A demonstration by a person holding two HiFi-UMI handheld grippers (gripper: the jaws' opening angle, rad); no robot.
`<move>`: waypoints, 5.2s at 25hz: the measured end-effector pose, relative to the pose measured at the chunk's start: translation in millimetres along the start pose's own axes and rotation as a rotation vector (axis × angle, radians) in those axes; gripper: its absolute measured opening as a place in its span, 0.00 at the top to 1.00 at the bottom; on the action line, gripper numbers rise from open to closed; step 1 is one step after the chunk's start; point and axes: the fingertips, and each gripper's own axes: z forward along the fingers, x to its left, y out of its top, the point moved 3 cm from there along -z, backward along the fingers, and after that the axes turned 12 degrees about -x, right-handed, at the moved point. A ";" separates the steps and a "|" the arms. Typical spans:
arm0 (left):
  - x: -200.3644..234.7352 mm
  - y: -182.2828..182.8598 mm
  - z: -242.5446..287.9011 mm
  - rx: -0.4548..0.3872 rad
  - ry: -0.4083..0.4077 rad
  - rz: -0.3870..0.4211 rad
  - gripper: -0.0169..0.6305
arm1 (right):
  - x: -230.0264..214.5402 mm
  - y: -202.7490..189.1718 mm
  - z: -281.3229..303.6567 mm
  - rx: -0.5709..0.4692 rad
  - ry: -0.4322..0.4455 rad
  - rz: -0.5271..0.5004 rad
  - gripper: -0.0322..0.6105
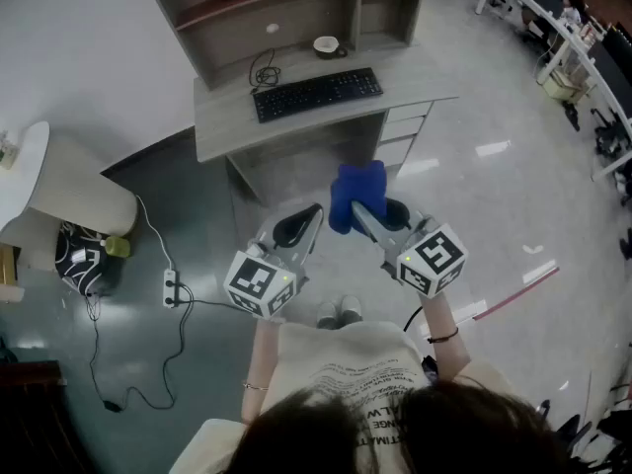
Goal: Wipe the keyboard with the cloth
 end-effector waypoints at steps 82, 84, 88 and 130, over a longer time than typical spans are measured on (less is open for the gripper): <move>186.5 -60.8 172.6 0.027 -0.016 -0.160 0.98 | -209.3 -40.4 126.9 0.005 -0.078 0.094 0.87; 193.9 -61.2 177.1 0.026 -0.024 -0.160 0.98 | -214.1 -41.6 132.6 0.006 -0.086 0.093 0.87; 205.9 -61.2 182.7 0.022 -0.041 -0.162 0.98 | -220.6 -44.2 142.7 0.005 -0.100 0.090 0.87; 278.0 -106.6 312.0 0.074 -0.058 -0.264 0.98 | -373.2 -62.3 213.0 0.087 -0.081 0.103 0.87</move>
